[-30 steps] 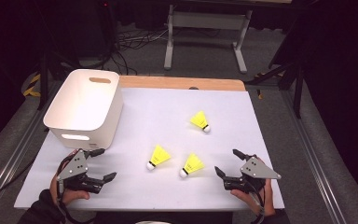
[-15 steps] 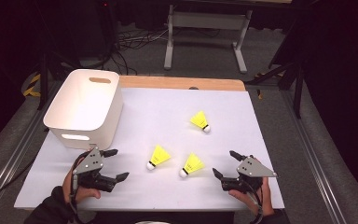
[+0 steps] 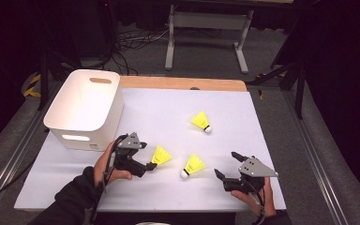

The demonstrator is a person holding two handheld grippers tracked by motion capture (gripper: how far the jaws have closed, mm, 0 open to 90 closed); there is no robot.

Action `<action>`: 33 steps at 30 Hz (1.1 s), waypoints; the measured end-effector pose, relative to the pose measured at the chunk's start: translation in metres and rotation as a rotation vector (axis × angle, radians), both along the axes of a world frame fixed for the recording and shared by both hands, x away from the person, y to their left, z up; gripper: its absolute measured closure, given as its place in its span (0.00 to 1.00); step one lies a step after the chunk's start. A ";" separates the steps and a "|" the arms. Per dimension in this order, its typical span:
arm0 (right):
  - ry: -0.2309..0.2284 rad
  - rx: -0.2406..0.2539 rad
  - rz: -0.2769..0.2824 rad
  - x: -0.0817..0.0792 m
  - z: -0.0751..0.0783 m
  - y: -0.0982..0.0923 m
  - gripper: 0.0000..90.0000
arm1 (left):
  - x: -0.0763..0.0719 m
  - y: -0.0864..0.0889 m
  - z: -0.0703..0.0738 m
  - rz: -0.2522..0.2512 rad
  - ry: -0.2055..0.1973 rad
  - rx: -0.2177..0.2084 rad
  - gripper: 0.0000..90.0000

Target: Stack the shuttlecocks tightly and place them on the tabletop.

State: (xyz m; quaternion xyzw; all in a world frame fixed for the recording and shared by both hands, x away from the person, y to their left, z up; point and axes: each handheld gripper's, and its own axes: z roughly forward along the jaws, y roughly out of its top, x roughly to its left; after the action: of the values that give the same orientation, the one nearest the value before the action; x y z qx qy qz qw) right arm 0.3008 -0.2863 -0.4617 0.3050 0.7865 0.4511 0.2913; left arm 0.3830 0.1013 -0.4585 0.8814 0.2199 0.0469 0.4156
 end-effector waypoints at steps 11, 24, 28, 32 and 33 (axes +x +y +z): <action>0.019 -0.007 0.018 0.001 -0.002 0.002 0.18 | 0.022 -0.038 -0.009 -0.061 0.091 0.183 0.31; 0.021 -0.004 0.033 0.001 -0.002 0.001 0.19 | 0.037 -0.060 0.008 -0.148 -0.009 0.342 0.58; 0.021 0.003 0.034 0.001 -0.002 0.000 0.19 | 0.043 -0.054 0.017 -0.130 -0.081 0.364 0.62; 0.023 -0.007 0.036 0.001 -0.002 0.001 0.19 | 0.053 -0.047 0.021 -0.087 -0.169 0.402 0.63; 0.023 -0.009 0.036 0.002 -0.003 0.001 0.19 | 0.056 -0.046 0.021 -0.078 -0.180 0.414 0.63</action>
State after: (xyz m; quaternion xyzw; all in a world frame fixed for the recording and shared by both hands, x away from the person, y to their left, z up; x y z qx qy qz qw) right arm 0.3024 -0.2849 -0.4642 0.2948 0.7972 0.4492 0.2752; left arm 0.4390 0.0553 -0.4376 0.9479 0.1332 0.1535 0.2453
